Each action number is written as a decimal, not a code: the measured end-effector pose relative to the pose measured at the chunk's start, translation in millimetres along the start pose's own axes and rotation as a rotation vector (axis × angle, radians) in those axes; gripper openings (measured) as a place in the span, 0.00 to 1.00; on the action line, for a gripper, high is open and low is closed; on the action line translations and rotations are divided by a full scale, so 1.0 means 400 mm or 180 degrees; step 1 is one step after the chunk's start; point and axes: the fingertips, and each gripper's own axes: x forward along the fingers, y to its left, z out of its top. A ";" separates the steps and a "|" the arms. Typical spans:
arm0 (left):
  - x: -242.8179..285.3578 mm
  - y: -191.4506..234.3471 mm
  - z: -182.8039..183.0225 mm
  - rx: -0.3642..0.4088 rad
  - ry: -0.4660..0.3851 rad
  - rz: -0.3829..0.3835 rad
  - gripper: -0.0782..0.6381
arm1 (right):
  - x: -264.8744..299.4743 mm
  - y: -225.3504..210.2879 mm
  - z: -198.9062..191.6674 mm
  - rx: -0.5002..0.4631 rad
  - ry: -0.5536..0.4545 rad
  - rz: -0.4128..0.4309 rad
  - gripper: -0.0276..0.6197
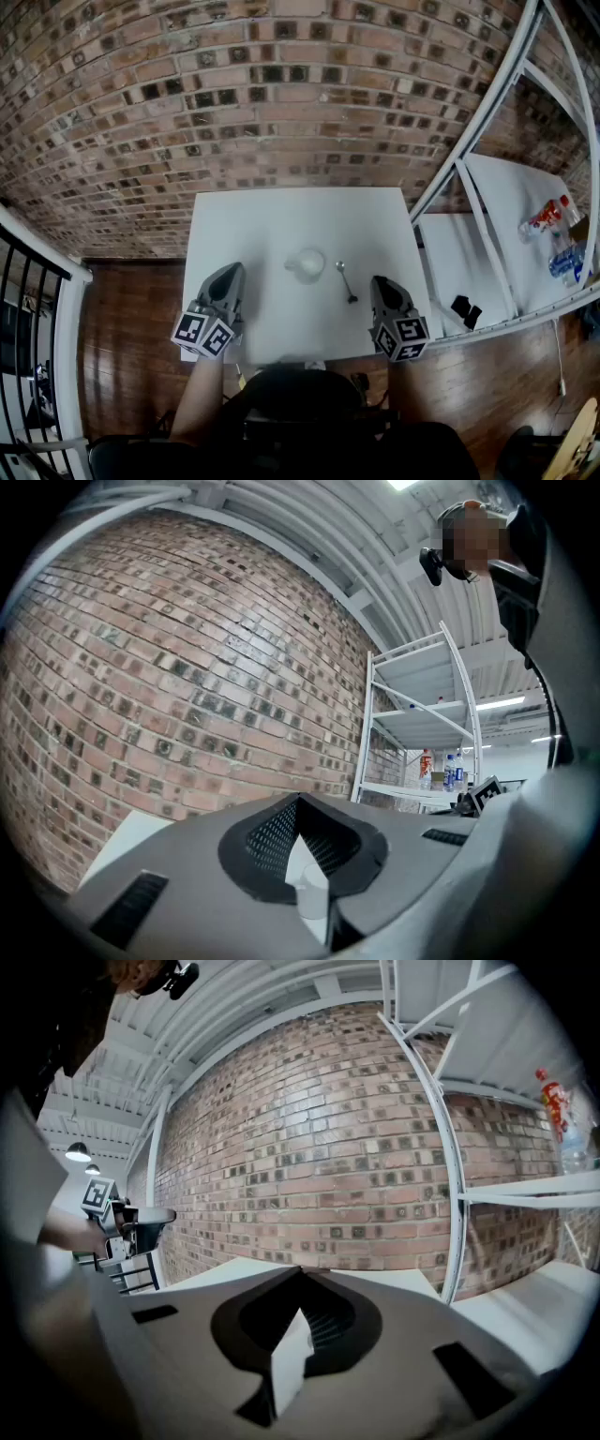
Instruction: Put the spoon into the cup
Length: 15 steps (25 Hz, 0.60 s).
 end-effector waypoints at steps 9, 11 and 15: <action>0.008 0.013 -0.076 -0.0060 0.0247 0.0082 0.11 | 0.056 -0.036 -0.165 -0.0193 0.0808 0.0054 0.05; 0.001 0.019 -0.091 -0.0061 0.0327 0.0111 0.11 | 0.070 -0.034 -0.185 -0.0178 0.0877 0.0103 0.05; -0.023 0.039 -0.129 -0.0138 0.0475 0.0169 0.11 | 0.092 -0.038 -0.246 -0.0144 0.1039 0.0111 0.05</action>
